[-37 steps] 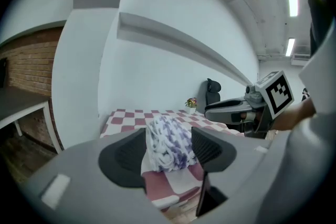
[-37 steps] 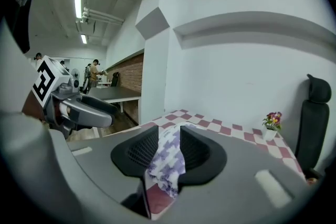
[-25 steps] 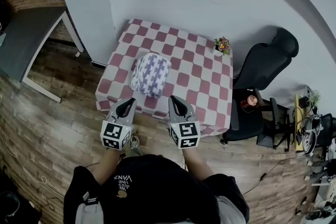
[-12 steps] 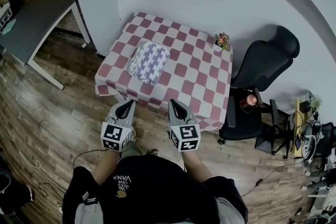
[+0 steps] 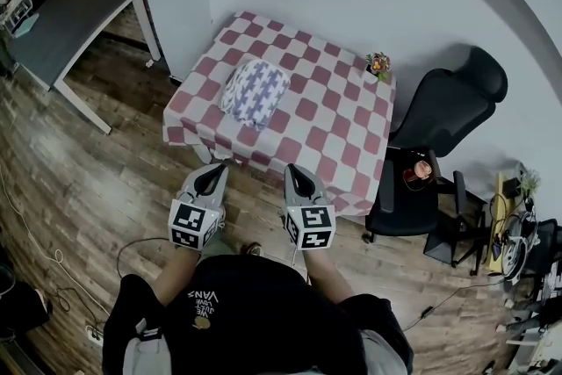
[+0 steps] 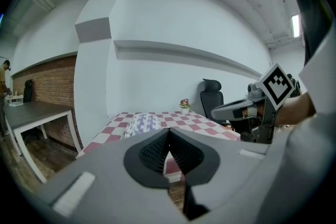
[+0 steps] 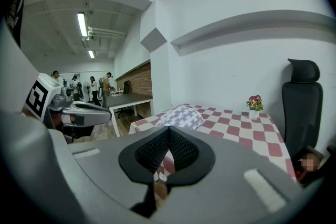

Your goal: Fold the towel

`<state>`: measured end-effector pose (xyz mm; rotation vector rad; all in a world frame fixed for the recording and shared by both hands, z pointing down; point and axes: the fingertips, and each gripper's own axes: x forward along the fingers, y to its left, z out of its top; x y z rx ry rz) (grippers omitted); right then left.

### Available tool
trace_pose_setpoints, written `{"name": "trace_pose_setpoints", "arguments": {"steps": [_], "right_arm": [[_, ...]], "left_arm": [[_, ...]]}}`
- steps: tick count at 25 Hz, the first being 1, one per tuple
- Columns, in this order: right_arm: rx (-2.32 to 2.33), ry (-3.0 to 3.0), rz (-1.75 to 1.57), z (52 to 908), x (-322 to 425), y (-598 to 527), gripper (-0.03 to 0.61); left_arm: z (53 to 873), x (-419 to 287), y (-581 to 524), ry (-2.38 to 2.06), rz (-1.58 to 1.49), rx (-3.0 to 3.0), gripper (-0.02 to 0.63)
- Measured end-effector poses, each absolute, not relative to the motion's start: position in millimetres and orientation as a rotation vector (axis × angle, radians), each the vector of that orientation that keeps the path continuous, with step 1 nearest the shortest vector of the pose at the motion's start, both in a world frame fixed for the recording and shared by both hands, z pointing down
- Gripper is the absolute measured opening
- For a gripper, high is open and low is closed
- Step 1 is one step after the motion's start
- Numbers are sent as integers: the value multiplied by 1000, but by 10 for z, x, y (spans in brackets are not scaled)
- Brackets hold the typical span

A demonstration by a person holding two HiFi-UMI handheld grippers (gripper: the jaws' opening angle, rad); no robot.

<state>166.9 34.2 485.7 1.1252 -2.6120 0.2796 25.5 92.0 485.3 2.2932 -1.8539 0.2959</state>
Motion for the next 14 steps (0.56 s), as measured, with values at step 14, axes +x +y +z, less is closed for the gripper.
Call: {"name": "trace_pose_setpoints", "arguments": {"steps": [14], "right_arm": [[1126, -2607, 280, 4874, 1646, 295, 5]], "left_arm": [[4881, 239, 878, -1847, 313, 2292, 2]]}}
